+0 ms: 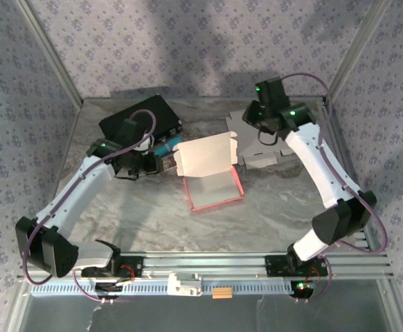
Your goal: Fold the paper box
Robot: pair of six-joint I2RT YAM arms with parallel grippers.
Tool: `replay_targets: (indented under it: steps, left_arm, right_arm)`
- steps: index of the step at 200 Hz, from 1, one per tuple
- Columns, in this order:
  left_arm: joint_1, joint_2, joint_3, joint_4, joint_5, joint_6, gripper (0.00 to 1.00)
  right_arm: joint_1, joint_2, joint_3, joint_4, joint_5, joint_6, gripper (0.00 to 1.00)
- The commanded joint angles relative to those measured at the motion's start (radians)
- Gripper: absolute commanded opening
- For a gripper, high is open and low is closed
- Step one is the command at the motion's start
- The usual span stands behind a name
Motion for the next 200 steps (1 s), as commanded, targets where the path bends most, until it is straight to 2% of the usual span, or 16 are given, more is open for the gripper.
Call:
replay_targets:
  steps: [1,17,29,53,70,112,168,200]
  left_arm:
    - [-0.009,0.074,0.055,-0.002,0.01,0.105,0.34]
    - [-0.013,0.122,0.064,0.038,0.0,0.135,0.33]
    - [-0.016,0.145,0.057,0.088,-0.008,0.16,0.34]
    - [-0.009,0.206,0.067,0.152,-0.029,0.198,0.35]
    - [0.0,0.259,0.1,0.167,0.003,0.208,0.35]
    - [0.005,0.365,0.145,0.178,0.046,0.23,0.36]
    - [0.0,0.42,0.184,0.2,0.094,0.227,0.36]
    - [-0.005,0.433,0.196,0.185,0.08,0.227,0.36]
  right_arm:
    - [-0.082,-0.019,-0.08,0.039,-0.347,-0.483,0.37]
    - [-0.136,0.0,-0.127,-0.017,-0.445,-0.616,0.4]
    - [-0.145,0.019,-0.152,-0.024,-0.44,-0.675,0.45]
    - [-0.161,0.08,-0.165,-0.023,-0.491,-0.749,0.46]
    - [-0.164,0.129,-0.17,-0.021,-0.526,-0.793,0.47]
    - [-0.159,0.251,-0.111,-0.034,-0.523,-0.836,0.49]
    - [-0.118,0.324,-0.061,-0.019,-0.524,-0.861,0.49]
    - [-0.106,0.339,-0.037,-0.018,-0.541,-0.863,0.48]
